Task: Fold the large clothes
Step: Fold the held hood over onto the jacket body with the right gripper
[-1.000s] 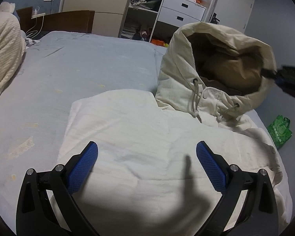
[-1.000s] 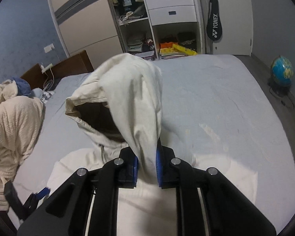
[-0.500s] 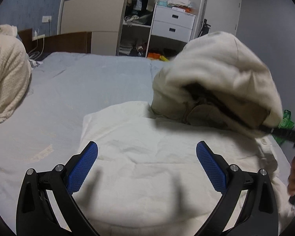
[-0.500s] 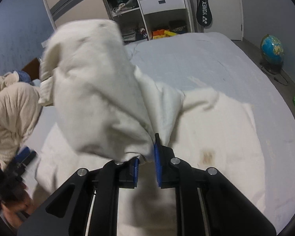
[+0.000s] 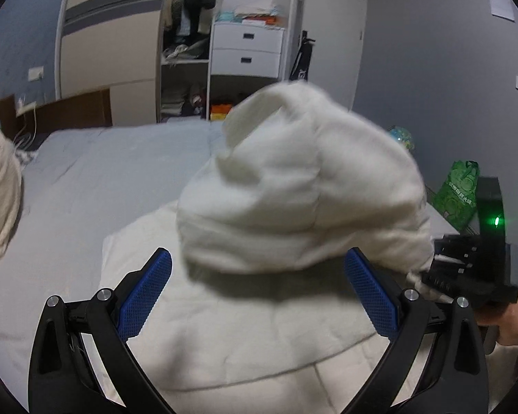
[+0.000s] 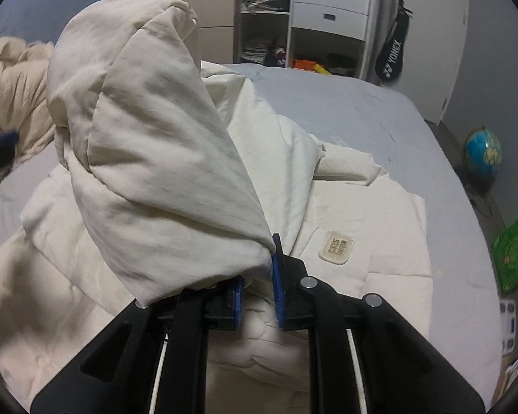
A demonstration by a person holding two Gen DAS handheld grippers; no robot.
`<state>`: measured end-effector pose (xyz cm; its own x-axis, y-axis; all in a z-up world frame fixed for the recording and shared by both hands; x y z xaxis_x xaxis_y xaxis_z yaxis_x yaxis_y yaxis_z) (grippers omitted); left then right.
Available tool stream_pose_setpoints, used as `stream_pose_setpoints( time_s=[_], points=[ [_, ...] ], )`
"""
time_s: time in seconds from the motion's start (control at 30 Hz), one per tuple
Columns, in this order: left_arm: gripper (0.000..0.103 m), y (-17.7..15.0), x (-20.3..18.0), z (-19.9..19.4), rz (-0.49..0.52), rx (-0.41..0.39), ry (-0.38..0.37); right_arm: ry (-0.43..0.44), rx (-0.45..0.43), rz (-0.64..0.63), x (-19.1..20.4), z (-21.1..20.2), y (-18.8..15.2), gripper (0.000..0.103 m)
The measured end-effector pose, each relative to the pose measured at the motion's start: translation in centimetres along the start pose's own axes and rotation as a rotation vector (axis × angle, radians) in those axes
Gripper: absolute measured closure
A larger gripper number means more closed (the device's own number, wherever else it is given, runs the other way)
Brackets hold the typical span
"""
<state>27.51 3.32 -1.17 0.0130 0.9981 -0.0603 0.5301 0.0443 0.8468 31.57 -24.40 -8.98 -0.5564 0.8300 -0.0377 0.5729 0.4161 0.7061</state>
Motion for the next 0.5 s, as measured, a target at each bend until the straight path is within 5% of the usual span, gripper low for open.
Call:
stream_pose_setpoints(
  time_s=[0.17,0.3,0.5],
  points=[
    [0.007,2.3,-1.1,1.4,0.026,0.009,-0.012,0.013,-0.003,-0.012,0.0,-1.1,-0.2,0.075],
    [0.007,2.4,-1.2,3.7,0.043,0.059,-0.002,0.05,-0.015,-0.017,0.2,-3.0,-1.1,0.051],
    [0.007,0.0,-0.8,4.2,-0.006,0.124,-0.011,0.14,-0.06,0.052,-0.6,-6.9,-1.1,0.044]
  ],
)
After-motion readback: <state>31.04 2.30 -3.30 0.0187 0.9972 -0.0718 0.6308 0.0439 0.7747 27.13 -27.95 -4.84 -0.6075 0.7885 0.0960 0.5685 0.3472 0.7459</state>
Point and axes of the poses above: each gripper's, at about its wrist camera, not at the fingertips, and z roughly the way its jaws point, x to its left, y to its top, the point moved 6 cm from there along z, roughly the way its jaws point, and after that the axes turned 1 degree about z, right-handed, at the moved point
